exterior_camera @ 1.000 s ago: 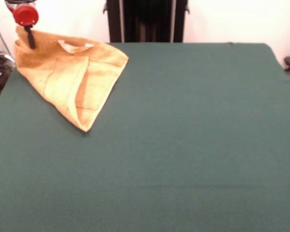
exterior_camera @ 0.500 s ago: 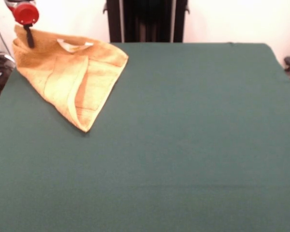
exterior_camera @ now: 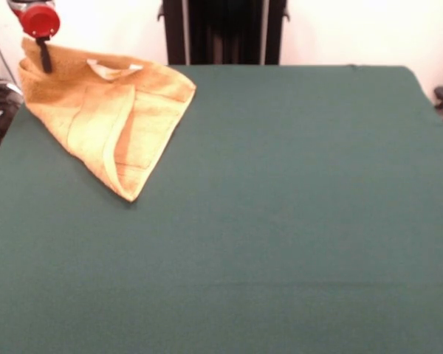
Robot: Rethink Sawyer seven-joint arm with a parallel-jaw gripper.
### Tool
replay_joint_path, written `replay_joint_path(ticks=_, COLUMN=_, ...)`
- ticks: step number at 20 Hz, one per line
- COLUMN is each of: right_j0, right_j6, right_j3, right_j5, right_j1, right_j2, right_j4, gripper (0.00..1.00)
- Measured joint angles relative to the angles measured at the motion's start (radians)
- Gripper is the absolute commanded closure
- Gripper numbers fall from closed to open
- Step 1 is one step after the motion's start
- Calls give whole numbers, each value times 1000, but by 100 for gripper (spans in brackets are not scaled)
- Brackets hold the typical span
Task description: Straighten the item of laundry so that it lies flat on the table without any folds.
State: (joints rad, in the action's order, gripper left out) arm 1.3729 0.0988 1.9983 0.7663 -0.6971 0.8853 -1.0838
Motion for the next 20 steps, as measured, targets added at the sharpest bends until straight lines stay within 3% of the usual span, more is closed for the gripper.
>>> replay_joint_path(ticks=20, right_j0=-52, right_j6=0, right_j3=28, right_j5=-18, right_j1=-44, right_j2=-68, right_j4=-19, gripper=100)
